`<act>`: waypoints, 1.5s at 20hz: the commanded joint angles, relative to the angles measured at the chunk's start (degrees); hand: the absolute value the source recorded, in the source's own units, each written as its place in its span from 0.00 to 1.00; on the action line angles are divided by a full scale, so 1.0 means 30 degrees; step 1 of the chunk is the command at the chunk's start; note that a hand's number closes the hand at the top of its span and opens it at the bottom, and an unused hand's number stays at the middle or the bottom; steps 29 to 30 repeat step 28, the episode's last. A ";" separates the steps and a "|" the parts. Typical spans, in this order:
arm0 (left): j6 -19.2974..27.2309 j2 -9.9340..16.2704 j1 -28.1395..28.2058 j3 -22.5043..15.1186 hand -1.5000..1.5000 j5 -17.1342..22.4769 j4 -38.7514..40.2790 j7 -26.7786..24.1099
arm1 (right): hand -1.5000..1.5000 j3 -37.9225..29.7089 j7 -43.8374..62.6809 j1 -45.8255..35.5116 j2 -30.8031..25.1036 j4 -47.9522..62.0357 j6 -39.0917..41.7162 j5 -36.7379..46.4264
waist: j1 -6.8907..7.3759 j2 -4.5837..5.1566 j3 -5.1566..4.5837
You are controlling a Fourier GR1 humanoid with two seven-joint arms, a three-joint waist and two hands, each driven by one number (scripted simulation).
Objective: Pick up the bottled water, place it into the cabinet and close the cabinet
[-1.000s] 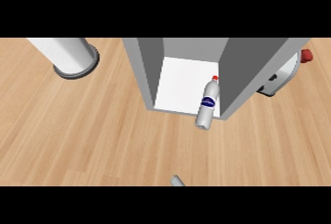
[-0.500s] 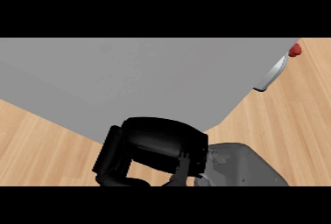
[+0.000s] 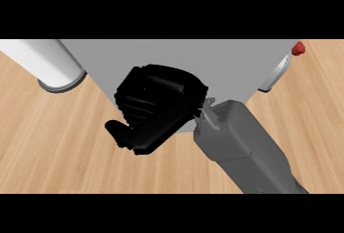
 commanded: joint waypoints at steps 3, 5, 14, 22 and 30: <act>-0.1347 -0.0932 0.0370 0.0727 0.00 -0.0234 0.0146 0.0006 | 1.00 -0.3076 -0.1562 -0.0757 -0.1409 0.3852 0.2063 0.0288 | -0.0123 0.0105 0.0029; -0.0916 -0.0285 -0.0300 0.1139 0.00 0.0519 0.0505 0.1012 | 1.00 -0.2078 -0.3083 -0.0172 -0.0689 0.3421 0.1994 0.2122 | -0.0395 0.0063 0.0031; -0.1275 -0.0969 -0.0980 0.0721 0.00 -0.0247 0.0409 0.1538 | 1.00 -0.3832 -0.5547 -0.3339 -0.0993 0.6381 0.2541 0.4332 | -0.0179 0.0156 0.0009; -0.0879 -0.1180 -0.1449 0.0639 0.00 -0.0494 0.0127 0.1779 | 0.00 -0.4821 -0.6967 -0.4556 -0.1472 0.6359 0.1051 0.5951 | -0.0067 0.0195 0.0005; -0.0892 -0.1445 -0.1934 -0.0011 0.00 -0.1222 0.0066 0.2063 | 0.00 -0.4909 -0.7389 -0.4764 -0.1322 0.6636 0.0579 0.6512 | 0.0056 0.0240 0.0008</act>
